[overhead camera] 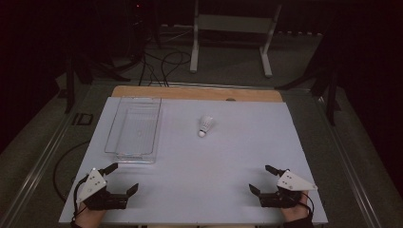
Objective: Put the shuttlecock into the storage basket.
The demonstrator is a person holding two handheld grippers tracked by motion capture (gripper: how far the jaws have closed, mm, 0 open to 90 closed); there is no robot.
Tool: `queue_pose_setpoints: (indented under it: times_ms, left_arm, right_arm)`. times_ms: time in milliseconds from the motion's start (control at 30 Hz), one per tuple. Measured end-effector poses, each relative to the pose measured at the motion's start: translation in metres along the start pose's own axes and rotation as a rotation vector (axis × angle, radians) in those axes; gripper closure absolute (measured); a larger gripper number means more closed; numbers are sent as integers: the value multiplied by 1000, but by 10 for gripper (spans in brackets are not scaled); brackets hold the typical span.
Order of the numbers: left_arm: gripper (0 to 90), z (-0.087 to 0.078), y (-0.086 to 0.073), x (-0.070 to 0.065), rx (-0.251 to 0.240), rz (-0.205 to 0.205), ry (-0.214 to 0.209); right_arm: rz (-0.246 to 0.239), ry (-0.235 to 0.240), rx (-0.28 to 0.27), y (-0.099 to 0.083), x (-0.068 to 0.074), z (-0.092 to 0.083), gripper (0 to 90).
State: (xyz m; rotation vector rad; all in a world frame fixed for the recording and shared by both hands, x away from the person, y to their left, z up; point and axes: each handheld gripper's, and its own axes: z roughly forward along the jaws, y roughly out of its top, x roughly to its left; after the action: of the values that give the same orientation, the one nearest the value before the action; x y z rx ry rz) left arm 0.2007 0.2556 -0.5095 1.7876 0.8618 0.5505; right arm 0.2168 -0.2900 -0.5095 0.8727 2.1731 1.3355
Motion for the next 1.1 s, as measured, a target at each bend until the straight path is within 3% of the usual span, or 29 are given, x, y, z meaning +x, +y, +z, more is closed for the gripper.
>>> queue_pose_setpoints:
  times_ms: [367,867,1100]
  left_arm:
    - [0,1,0,0,0,-6,-10]
    - [0,1,1,-1,8,0,-14]
    - [0,-1,5,-2,8,-16,-17]
  right_arm:
    - [19,-4,1,0,-1,-1,97]
    - [5,-16,5,2,0,0,97]
    - [2,-16,3,2,0,0,97]
